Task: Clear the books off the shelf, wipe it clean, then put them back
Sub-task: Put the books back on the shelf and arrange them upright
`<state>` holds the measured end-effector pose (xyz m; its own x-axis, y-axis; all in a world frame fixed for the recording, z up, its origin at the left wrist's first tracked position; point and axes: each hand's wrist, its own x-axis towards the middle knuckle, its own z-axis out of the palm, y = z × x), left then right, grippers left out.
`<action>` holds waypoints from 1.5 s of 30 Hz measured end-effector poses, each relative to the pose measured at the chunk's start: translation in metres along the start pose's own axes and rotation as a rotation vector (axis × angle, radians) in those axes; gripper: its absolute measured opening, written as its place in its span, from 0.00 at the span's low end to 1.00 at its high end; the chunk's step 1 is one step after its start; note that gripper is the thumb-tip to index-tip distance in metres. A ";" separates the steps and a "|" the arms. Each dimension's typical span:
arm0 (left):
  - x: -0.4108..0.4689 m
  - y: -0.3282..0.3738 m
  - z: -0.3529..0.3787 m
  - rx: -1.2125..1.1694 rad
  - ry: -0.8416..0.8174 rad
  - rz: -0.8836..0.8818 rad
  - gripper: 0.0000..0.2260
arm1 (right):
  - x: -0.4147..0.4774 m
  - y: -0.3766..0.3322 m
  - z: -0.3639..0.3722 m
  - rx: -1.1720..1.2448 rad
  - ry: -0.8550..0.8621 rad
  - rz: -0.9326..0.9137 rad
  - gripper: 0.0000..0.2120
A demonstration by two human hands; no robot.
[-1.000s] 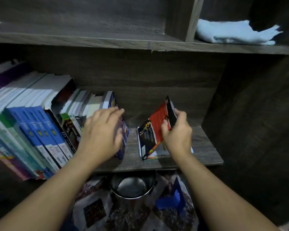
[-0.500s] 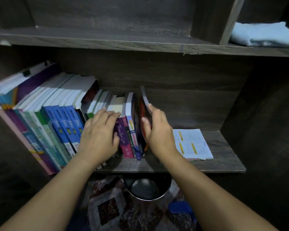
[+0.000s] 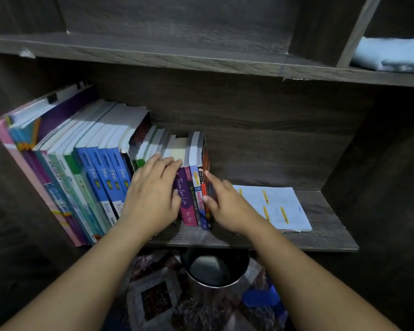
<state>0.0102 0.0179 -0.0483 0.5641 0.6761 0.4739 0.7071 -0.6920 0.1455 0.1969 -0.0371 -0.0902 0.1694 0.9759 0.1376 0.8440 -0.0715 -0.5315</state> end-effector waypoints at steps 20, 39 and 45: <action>-0.014 0.088 0.082 -0.053 -0.212 0.330 0.25 | -0.054 0.114 -0.039 -0.511 -0.121 0.391 0.16; -0.014 0.108 0.108 -0.429 -0.689 -0.056 0.39 | -0.062 0.130 -0.022 -0.493 -0.225 0.240 0.36; -0.022 0.121 0.101 -0.693 -0.656 -0.080 0.39 | -0.054 0.114 -0.010 -0.613 -0.273 0.294 0.37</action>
<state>0.1265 -0.0550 -0.1287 0.8003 0.5895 -0.1097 0.4630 -0.4912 0.7378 0.2893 -0.1004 -0.1504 0.3673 0.9097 -0.1939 0.9300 -0.3626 0.0602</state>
